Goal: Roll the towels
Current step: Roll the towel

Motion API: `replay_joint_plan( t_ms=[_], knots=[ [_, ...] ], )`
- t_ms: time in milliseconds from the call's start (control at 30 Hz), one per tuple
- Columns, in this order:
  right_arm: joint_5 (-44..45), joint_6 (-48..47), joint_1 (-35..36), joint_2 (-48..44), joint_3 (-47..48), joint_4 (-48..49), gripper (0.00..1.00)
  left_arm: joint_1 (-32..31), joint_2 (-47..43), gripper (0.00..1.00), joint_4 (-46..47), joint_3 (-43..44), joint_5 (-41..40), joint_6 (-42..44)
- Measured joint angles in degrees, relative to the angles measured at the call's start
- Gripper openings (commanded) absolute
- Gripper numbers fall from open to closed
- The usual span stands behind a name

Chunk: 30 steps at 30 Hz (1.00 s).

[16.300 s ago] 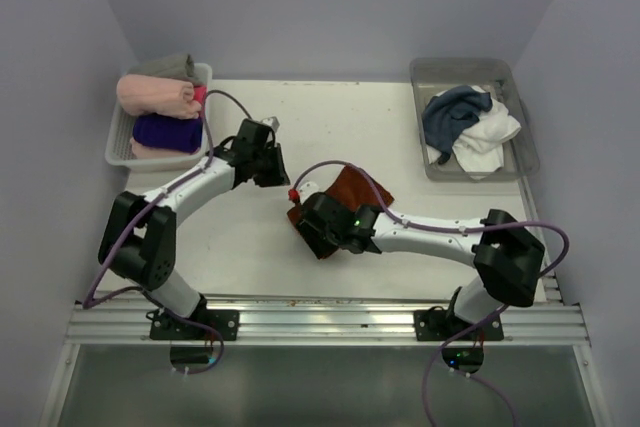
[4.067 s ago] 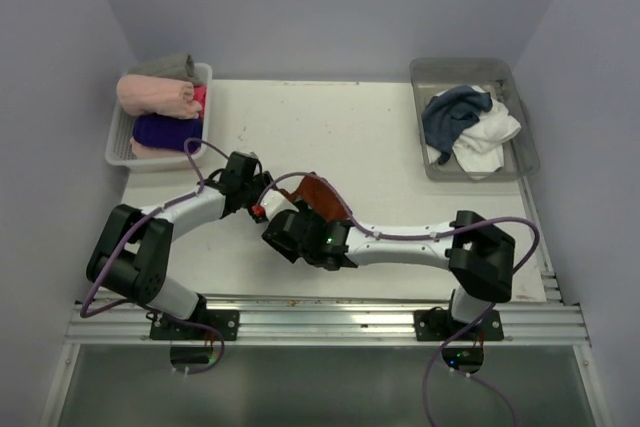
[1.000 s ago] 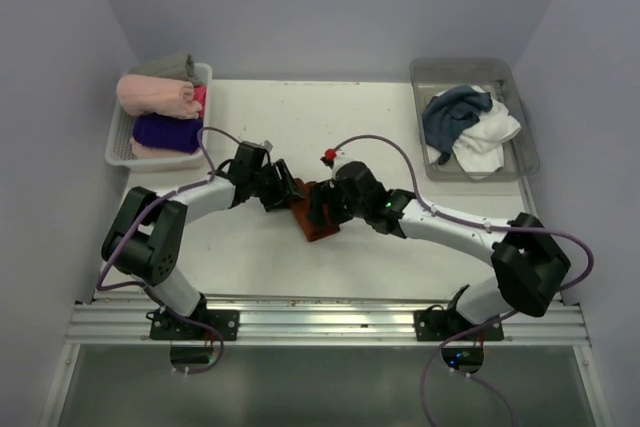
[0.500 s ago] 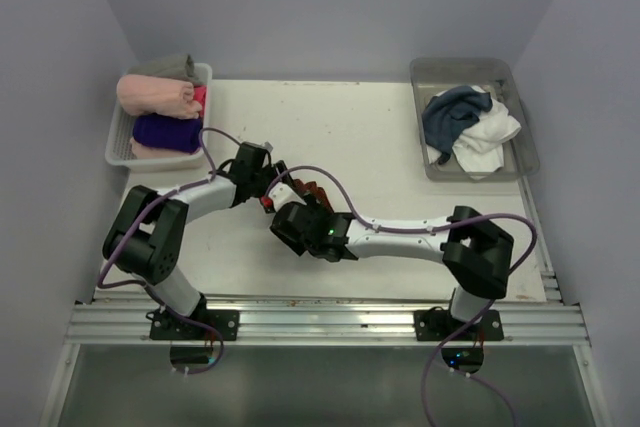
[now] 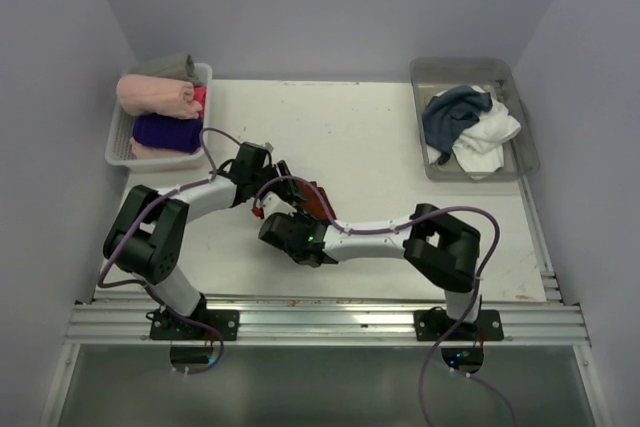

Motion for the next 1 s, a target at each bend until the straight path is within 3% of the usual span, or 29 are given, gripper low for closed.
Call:
replay_joint_plan(
  t_ms=[200, 467, 1000],
  knots=[
    [-2.4, 1.1, -1.4, -1.0, -1.0, 1.6, 0.33, 0.0, 0.0, 0.78, -1.4, 0.6, 0.0, 0.4],
    [-16.5, 6.2, -9.2, -9.7, -8.7, 7.5, 0.33, 1.4, -2.5, 0.93, -5.1, 3.4, -0.5, 2.5],
    [-46.2, 22.3, -22.9, -16.8, -23.5, 27.2, 0.33, 1.9, -3.0, 0.95, -3.5, 3.6, 3.1, 3.5]
  ],
)
